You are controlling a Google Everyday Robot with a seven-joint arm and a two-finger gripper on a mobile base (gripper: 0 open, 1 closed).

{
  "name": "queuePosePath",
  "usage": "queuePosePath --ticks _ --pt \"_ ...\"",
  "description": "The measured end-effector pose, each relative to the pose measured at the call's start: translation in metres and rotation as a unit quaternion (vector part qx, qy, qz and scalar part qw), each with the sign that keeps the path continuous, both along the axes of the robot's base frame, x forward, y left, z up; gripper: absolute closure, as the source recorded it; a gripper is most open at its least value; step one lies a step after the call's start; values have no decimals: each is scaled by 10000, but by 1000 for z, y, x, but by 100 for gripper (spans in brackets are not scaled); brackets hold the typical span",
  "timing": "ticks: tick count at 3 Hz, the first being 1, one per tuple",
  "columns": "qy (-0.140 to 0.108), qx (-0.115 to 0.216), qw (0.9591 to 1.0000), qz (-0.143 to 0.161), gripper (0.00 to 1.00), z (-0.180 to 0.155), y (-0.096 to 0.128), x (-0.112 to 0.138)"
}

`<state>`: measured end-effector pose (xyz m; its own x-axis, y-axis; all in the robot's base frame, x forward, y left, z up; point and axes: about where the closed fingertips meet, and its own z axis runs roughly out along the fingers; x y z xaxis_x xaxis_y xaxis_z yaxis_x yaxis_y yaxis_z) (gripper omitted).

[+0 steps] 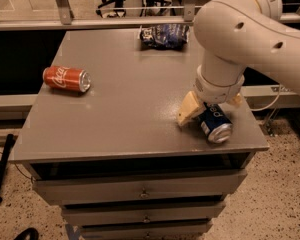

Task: Place pepsi can upright

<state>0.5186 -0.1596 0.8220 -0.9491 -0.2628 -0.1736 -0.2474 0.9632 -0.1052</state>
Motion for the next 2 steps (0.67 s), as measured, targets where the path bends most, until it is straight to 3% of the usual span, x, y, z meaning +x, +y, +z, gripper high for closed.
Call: queuePosePath --ticks 2 --pt "-5 -159 9995 281 64 9 2 22"
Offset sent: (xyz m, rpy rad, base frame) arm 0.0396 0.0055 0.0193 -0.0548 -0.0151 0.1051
